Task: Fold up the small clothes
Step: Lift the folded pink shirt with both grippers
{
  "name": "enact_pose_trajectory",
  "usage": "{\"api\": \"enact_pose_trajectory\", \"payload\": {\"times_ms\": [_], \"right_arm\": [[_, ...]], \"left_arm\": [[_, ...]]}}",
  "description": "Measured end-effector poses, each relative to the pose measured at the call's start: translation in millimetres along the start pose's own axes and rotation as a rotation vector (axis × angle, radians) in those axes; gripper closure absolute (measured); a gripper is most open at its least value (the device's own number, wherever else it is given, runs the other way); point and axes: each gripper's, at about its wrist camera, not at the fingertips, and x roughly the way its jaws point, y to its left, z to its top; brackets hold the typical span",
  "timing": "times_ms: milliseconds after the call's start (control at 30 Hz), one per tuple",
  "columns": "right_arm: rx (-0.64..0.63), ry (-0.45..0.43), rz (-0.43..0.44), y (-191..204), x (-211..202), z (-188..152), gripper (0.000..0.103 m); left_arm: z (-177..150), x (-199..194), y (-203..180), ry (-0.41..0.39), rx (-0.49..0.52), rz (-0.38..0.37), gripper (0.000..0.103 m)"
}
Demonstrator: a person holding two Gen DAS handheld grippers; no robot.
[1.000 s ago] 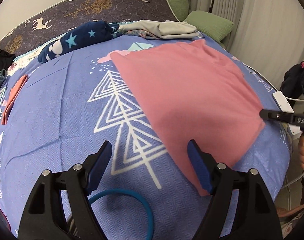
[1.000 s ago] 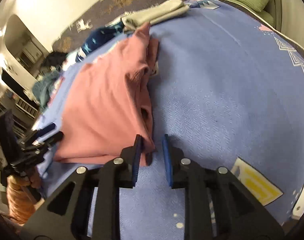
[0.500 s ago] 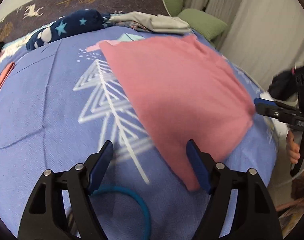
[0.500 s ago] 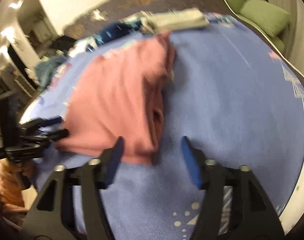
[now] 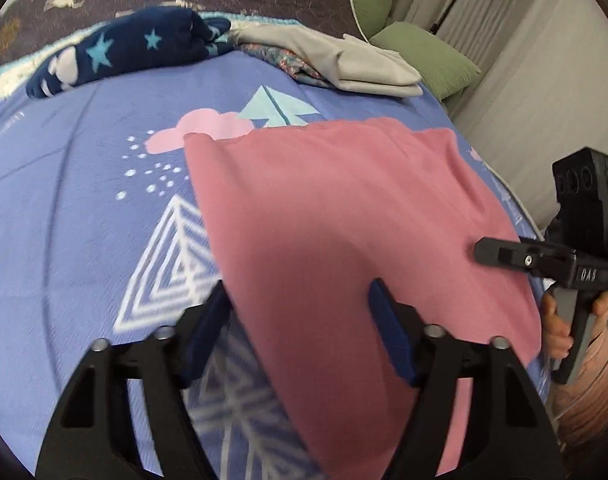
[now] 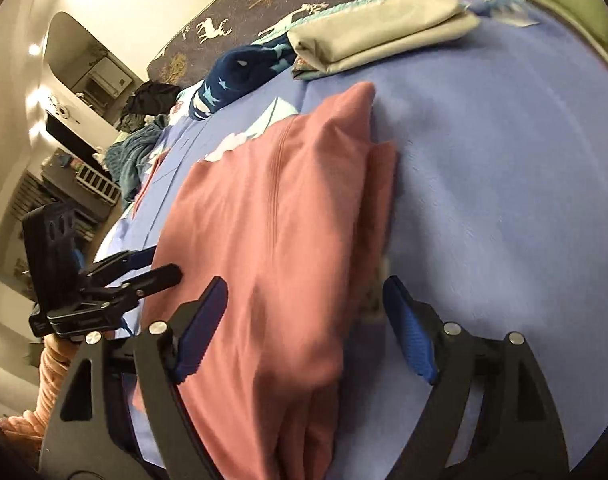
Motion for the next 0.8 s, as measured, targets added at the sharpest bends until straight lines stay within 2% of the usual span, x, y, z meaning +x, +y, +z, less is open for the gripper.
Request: {"api": "enact_pose_trajectory", "payload": {"times_ms": [67, 100, 133, 167, 233, 300, 400, 667, 800], "right_arm": [[-0.027, -0.002, -0.007, 2, 9, 11, 0.025], [-0.036, 0.001, -0.019, 3, 13, 14, 0.034], [-0.049, 0.004, -0.035, 5, 17, 17, 0.051], [-0.057, 0.003, -0.049, 7, 18, 18, 0.058], [-0.063, -0.025, -0.044, 11, 11, 17, 0.081], [-0.097, -0.076, -0.037, 23, -4, 14, 0.083], [-0.166, -0.148, -0.078, 43, -28, 8, 0.084], [-0.338, -0.458, -0.188, 100, -129, -6, 0.084], [-0.4, -0.58, -0.25, 120, -171, -14, 0.084]], "left_arm": [[9, 7, 6, -0.013, -0.03, -0.021, 0.045], [12, 9, 8, -0.02, -0.042, -0.034, 0.054], [15, 11, 10, -0.023, -0.054, -0.049, 0.066], [17, 11, 12, -0.026, -0.072, -0.063, 0.071], [19, 4, 6, -0.046, -0.063, -0.053, 0.081], [19, -7, -5, -0.08, -0.028, -0.03, 0.083], [22, -37, -26, -0.161, 0.027, -0.021, 0.084], [36, -126, -92, -0.377, 0.186, -0.018, 0.084], [42, -164, -125, -0.477, 0.26, -0.016, 0.084]]}}
